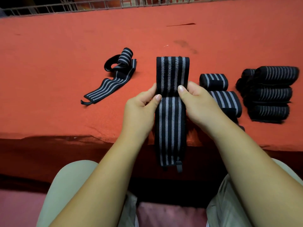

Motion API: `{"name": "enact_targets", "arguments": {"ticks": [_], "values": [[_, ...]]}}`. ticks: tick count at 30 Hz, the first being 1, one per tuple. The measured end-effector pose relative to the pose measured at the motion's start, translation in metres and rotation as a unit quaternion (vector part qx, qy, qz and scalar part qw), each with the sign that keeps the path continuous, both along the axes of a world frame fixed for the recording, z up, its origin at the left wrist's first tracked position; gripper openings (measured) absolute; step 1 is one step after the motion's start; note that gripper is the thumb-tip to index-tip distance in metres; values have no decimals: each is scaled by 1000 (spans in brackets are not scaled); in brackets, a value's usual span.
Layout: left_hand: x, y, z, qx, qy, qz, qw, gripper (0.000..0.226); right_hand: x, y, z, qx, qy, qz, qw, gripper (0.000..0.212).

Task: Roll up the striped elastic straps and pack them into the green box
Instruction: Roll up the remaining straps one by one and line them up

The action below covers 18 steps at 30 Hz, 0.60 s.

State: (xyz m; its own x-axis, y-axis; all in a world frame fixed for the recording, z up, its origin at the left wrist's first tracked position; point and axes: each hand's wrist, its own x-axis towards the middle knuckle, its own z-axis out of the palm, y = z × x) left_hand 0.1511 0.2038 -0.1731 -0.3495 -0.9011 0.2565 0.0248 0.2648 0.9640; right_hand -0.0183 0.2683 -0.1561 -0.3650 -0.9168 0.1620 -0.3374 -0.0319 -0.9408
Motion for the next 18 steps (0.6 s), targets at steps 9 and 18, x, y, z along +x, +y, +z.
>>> {"name": "enact_targets", "arguments": {"ticks": [9, 18], "values": [[7, -17, 17, 61, 27, -95, 993, 47, 0, 6, 8, -39, -40, 54, 997, 30], [12, -23, 15, 112, 80, -99, 985, 34, -3, 8, 12, 12, -4, 83, 996, 34]]}}
